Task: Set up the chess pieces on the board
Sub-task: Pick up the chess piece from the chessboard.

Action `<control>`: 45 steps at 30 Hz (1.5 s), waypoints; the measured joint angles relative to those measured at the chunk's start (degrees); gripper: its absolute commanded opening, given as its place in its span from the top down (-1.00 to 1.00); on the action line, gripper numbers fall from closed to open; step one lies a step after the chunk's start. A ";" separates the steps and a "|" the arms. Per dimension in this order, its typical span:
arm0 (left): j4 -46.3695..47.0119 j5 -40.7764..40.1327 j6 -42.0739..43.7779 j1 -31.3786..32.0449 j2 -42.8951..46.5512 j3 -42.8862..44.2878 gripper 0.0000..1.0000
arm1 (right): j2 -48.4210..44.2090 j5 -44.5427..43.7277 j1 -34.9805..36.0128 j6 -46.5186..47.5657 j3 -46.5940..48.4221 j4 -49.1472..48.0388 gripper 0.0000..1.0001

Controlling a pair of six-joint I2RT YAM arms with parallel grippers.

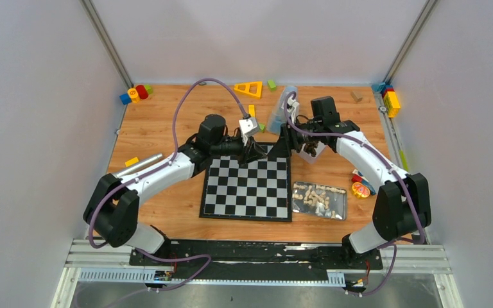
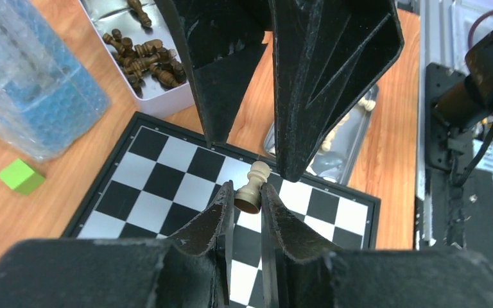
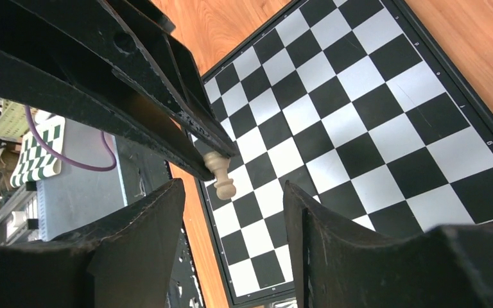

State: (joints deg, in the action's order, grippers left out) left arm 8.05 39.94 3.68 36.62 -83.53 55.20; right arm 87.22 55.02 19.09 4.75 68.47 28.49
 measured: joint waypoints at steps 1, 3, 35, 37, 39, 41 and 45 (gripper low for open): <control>0.96 0.00 -1.62 0.00 -0.26 -0.26 1.00 | 0.07 0.02 0.00 -0.68 -0.04 -0.50 -0.08; 2.58 0.00 -4.59 -0.04 -0.70 -0.76 1.00 | 0.28 0.42 -0.02 -1.79 -0.07 -1.57 -0.03; 14.10 -1.25 -16.02 -1.53 -0.92 -4.76 1.00 | 0.85 7.80 -1.29 -6.56 -0.98 -5.70 0.18; 14.43 -1.27 -16.48 -1.53 -0.94 -4.90 1.00 | 0.92 8.04 -1.29 -6.64 -0.98 -5.75 0.19; 14.62 -1.36 -16.90 -1.53 -0.94 -4.94 1.00 | 1.05 8.17 -1.29 -6.78 -0.98 -5.92 0.21; 15.08 -1.49 -17.20 -1.53 -0.94 -5.05 1.00 | 1.33 8.44 -1.29 -6.99 -0.98 -6.23 0.23; 15.91 -1.62 -17.79 -1.53 -0.96 -5.53 1.00 | 1.86 8.61 -1.33 -7.54 -0.98 -6.51 0.26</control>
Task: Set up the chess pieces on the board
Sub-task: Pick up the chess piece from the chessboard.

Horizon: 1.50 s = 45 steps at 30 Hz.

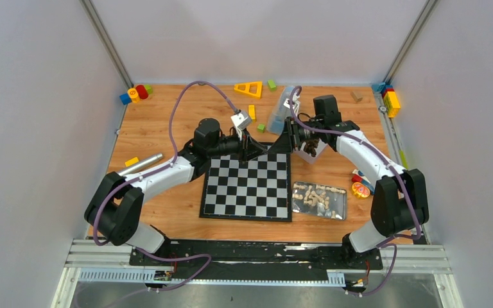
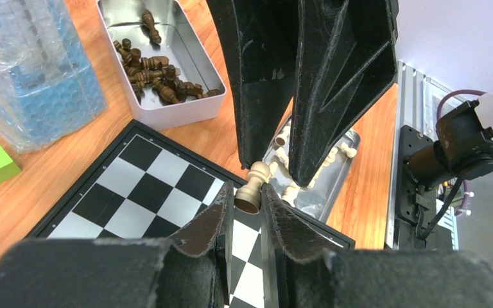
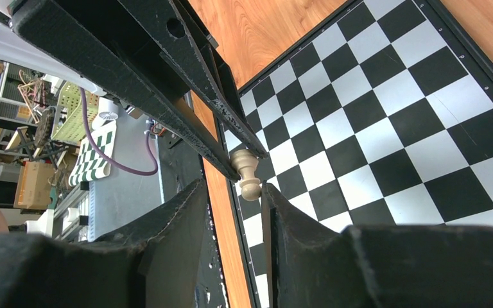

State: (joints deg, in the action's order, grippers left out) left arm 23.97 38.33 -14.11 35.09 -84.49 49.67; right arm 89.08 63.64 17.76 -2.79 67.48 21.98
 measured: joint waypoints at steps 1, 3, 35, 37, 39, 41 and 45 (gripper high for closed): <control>0.28 -0.02 -0.20 0.00 0.00 -0.13 1.00 | 0.07 0.00 -0.02 -0.13 0.00 -0.02 0.27; 0.66 -0.04 -0.42 0.00 -0.02 -0.28 1.00 | 0.11 0.07 -0.07 -0.22 0.00 -0.04 0.28; 4.39 0.52 -2.12 -0.33 -0.13 -1.66 0.72 | 1.62 1.29 -0.59 -0.81 -0.11 -0.96 1.00; 4.33 0.59 -2.01 -0.35 -0.13 -1.66 0.47 | 1.62 1.22 -0.59 -0.74 -0.15 -0.96 1.00; 4.11 0.61 -1.49 -0.37 -0.13 -1.66 0.08 | 1.60 0.92 -0.59 -0.46 -0.28 -0.96 1.00; 3.48 0.92 -0.35 -0.48 -0.13 -1.66 -0.31 | 1.42 0.17 -0.66 0.02 -0.68 -0.85 1.00; -0.35 1.86 3.06 -1.40 0.20 -1.57 -0.89 | 0.24 -3.21 -1.14 3.23 -1.46 1.46 1.00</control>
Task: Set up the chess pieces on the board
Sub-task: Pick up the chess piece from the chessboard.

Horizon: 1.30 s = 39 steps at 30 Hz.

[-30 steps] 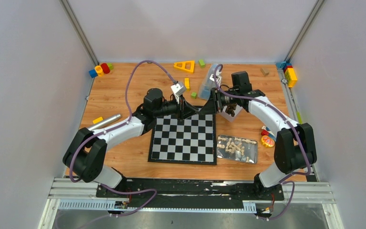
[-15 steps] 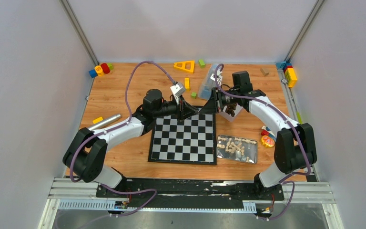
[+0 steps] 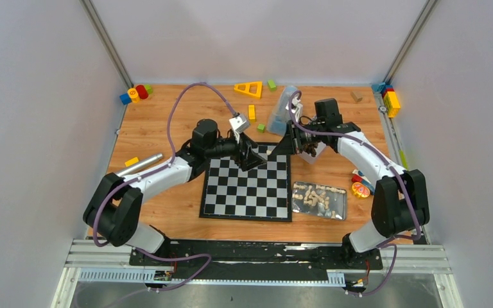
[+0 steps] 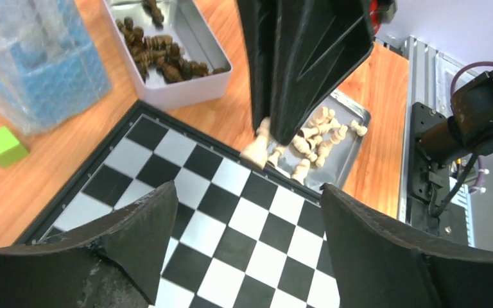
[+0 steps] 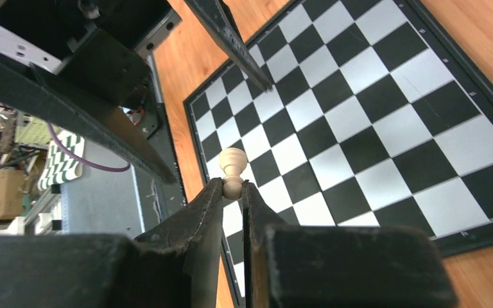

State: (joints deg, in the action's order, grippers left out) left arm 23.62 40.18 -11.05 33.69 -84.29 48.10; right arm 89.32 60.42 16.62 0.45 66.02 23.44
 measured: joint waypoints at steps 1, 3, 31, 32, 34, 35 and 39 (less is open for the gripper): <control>-1.86 0.11 1.25 -0.42 0.31 0.15 -0.93 | -0.42 -0.92 -0.11 0.98 -0.04 0.92 1.00; -5.81 0.42 3.87 -1.49 1.20 0.70 -0.99 | -1.46 -2.95 -0.22 3.30 -0.07 2.99 1.00; -54.03 -29.38 26.53 -17.59 12.13 10.67 -1.00 | 6.56 -48.06 28.48 22.73 2.67 28.17 0.98; -54.55 -29.79 26.53 -18.27 12.31 10.67 -1.00 | 6.82 -48.50 28.98 22.95 3.13 28.92 0.99; -54.97 -30.25 26.53 -19.02 12.55 10.69 -1.00 | 7.26 -49.13 29.77 23.26 4.07 29.94 0.99; -55.17 -30.34 26.53 -19.32 12.70 10.67 -1.00 | 7.50 -49.42 30.23 23.32 4.57 30.45 0.99; -55.69 -30.67 26.53 -19.78 13.42 10.67 -1.00 | 8.55 -49.88 31.56 23.65 5.22 31.26 0.97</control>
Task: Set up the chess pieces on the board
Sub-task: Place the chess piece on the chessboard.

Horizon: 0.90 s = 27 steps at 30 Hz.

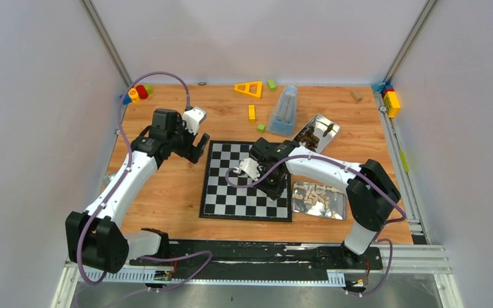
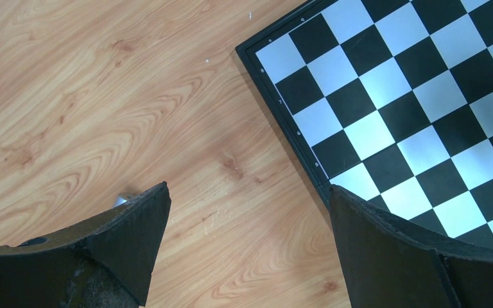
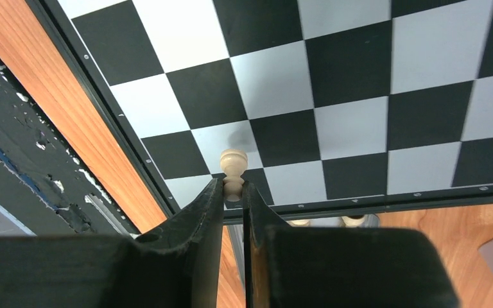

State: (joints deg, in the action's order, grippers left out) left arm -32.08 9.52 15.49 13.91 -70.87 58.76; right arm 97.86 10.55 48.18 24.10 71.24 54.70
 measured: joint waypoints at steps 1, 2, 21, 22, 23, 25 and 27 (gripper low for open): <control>-0.02 -0.02 0.00 -0.04 0.20 0.00 -1.00 | 0.39 -0.09 0.44 0.02 0.04 0.39 0.97; 0.00 -0.04 0.00 -0.09 0.37 0.00 -1.00 | 0.79 -0.22 0.81 0.02 0.04 0.70 0.97; 0.07 -0.79 0.00 -0.17 1.14 0.00 -1.00 | 3.19 -2.03 3.43 -1.29 1.18 2.10 -0.15; 0.09 -0.85 0.00 -0.20 1.14 0.00 -1.00 | 3.08 -2.12 3.43 -1.42 1.36 2.05 -0.17; 0.09 -0.92 -0.02 -0.17 1.14 0.00 -1.00 | 2.93 -2.12 3.34 -1.53 1.46 2.03 -0.19; 0.09 -1.05 0.00 -0.20 1.14 0.00 -1.00 | 1.86 -2.01 2.60 -1.64 1.46 2.10 -0.21; 0.09 -1.07 0.00 -0.20 1.25 0.00 -1.00 | 0.02 -1.49 1.49 -1.75 1.40 2.01 -0.21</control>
State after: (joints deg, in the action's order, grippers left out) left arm -31.99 8.45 15.49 13.72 -69.63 58.76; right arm 97.89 9.06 49.67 22.35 72.64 56.71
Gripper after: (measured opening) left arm 0.998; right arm 0.600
